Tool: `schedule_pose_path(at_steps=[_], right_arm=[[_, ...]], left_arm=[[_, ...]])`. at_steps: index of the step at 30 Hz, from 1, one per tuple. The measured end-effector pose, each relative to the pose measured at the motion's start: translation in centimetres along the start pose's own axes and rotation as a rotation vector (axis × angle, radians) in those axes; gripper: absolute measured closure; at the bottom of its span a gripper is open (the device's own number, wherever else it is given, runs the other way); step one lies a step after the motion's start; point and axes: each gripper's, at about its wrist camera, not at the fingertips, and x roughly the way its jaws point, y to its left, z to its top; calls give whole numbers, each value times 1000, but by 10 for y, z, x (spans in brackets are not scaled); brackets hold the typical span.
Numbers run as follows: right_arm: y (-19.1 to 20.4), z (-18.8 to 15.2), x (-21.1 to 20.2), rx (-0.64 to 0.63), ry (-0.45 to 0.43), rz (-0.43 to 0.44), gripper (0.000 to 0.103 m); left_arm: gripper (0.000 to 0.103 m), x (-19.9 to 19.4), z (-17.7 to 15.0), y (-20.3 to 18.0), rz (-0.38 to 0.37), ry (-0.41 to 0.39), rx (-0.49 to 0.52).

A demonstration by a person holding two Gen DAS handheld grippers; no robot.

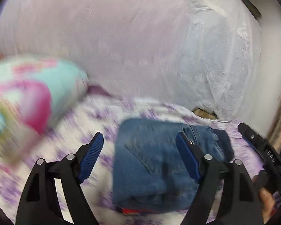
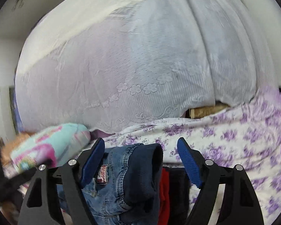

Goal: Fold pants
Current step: 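Lift and carry the folded jeans onto the red and navy clothes stack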

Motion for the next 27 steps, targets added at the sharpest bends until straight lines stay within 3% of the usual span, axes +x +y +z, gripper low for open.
schedule_pose_path(at_steps=[1,3,5,8,10,11,17,19,21,23,25,27], right_arm=[[5,-3,5,-33,20,-38,26],[2,-21,29,-90,110,-135,26],[-19,-43,48,-47,154,-172,23],[-37,-47,54,36,183,-149,15],[-36,-43,53,26,194,-145,15],[-34,-42,50,20,186,-147,15],[2,-21,10,-46,33,-144,15],[8,-24,15,-103,55,-179,11],[9,-45,41,-171,160,-224,7],[-3,-62,45,-114,143,-197,4],[-11,-58,46,-45,174,-173,4],[-10,-62,44,-59,145,-177,4]], left_arm=[[26,3,1,-6,24,21,33],[25,26,-8,-17,48,139,113],[20,56,-34,-21,95,220,189],[14,59,-43,-12,79,210,121],[15,54,-38,-14,56,218,140],[15,48,-38,-17,69,183,161],[15,28,-32,-36,98,75,204],[15,39,-36,-33,111,119,204],[14,52,-47,-26,98,163,187],[13,53,-52,-24,87,161,173],[13,48,-51,-31,118,137,221],[13,45,-57,-41,169,87,295]])
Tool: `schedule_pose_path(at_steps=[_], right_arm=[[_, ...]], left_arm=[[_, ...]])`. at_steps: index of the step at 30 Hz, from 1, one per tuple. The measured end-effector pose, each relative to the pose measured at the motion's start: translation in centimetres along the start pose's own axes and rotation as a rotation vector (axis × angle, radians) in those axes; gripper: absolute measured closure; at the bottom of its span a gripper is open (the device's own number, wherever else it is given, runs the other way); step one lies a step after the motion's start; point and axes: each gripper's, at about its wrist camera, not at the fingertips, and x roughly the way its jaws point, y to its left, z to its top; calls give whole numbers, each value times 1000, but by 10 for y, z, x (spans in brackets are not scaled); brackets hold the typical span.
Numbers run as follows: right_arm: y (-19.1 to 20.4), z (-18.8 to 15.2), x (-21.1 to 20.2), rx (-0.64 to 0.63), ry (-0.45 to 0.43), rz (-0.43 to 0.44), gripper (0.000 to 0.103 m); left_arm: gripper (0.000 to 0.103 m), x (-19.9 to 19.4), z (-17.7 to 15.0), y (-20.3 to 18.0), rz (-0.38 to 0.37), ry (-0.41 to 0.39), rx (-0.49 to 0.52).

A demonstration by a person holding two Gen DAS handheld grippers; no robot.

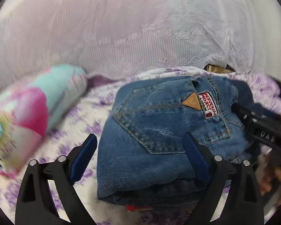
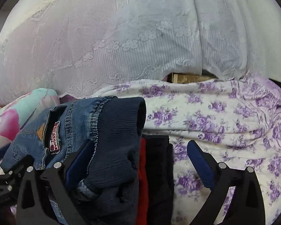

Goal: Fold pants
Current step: 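Lift and carry the folded jeans onto the red and navy clothes stack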

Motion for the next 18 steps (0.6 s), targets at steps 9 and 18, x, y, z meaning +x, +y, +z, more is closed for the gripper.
schedule_pose_path(at_steps=[9,18], right_arm=[[0,-7,-6,-4,-58,-11,4],[4,-9,-16,-27,-97,-38,4]], left_arm=[[5,-2,-3,4,11,-16,-27],[5,-7,-3,-1,51,-41,-4]])
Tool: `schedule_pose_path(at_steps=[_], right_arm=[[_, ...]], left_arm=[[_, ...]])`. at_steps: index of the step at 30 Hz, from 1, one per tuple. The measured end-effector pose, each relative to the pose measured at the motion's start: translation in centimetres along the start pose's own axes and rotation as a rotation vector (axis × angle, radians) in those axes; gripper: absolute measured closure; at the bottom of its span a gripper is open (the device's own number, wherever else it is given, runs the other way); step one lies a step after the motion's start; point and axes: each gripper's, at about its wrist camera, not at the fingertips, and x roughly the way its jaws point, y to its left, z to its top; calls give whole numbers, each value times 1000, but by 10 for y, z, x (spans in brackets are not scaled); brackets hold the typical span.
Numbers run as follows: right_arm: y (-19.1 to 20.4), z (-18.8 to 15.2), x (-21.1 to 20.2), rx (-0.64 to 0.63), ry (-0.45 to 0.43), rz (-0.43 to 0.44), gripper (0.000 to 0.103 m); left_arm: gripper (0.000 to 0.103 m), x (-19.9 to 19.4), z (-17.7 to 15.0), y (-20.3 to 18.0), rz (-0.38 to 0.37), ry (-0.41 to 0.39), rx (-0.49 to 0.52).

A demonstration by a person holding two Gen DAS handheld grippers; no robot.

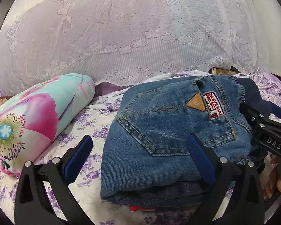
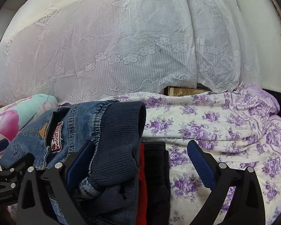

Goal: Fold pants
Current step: 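Lift and carry the folded jeans onto the red and navy clothes stack, then open both grippers to release the jeans on the stack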

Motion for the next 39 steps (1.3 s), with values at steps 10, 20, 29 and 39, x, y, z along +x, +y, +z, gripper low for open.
schedule_pose_path(at_steps=[10,20,29,39], right_arm=[[-2,-5,-39,5,-100,7,4],[-1,-33,-162,25,-643,-174,3],[10,-26,-176,42,-118,-46,3],[-7,-51,-223,144,-68,18,3]], left_arm=[[5,-32,-3,-6,34,-68,22],[5,-95,-23,-14,17,-77,24],[5,-160,-41,-12,52,-22,-28],[5,-209,-63,-6,167,7,-3]])
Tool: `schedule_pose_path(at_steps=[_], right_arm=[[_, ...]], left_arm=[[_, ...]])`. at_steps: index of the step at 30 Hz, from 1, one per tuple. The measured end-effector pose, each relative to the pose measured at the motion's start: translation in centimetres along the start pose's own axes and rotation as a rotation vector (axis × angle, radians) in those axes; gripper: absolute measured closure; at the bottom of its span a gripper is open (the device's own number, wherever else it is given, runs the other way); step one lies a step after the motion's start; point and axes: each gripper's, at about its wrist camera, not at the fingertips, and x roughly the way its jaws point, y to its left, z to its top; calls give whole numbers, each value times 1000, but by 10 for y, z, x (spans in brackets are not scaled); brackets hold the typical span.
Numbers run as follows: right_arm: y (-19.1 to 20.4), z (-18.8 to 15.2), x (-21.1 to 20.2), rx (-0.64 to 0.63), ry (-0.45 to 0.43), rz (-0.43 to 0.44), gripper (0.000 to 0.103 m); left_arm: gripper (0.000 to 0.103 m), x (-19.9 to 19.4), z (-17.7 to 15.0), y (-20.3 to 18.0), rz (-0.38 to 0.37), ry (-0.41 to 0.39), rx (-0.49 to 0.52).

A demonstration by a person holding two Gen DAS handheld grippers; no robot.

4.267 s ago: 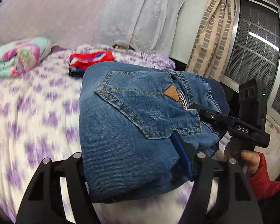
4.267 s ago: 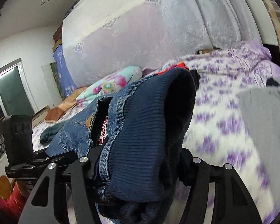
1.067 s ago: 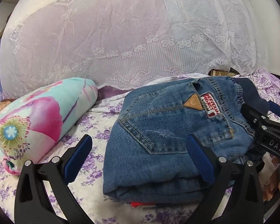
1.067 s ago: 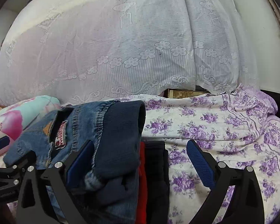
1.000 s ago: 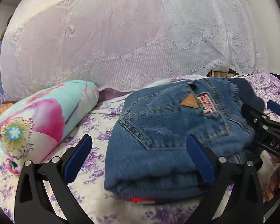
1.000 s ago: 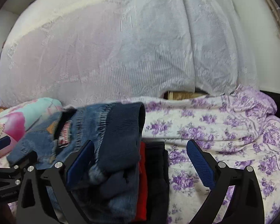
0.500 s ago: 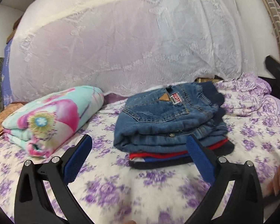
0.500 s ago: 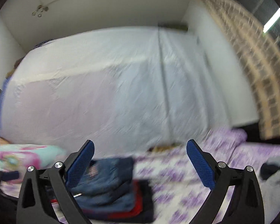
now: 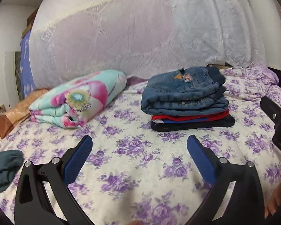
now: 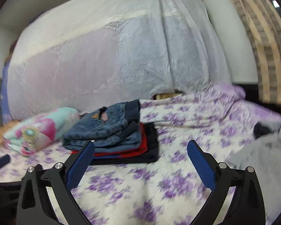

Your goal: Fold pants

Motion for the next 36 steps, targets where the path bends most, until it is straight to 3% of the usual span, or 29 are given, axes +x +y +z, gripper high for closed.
schedule_pose_path(at_steps=[2,6,9,18,36], right_arm=[[1,-1,-4,13,24,35,3],[31,-4,-5,-121,28,97,3],[45,-6,-6,-181,20,116,3],[23,-2,-1,-60,19,69,3],[27,-4,7,-80,55,74,3]], left_arm=[[5,-7,0,2,-14,-24,-6],[5,-7,1,4,-2,-58,-10],[5,6,-2,5,-60,-14,-10],[5,21,-1,15,-106,10,-74],[5,19,-2,6,-100,-2,-32]])
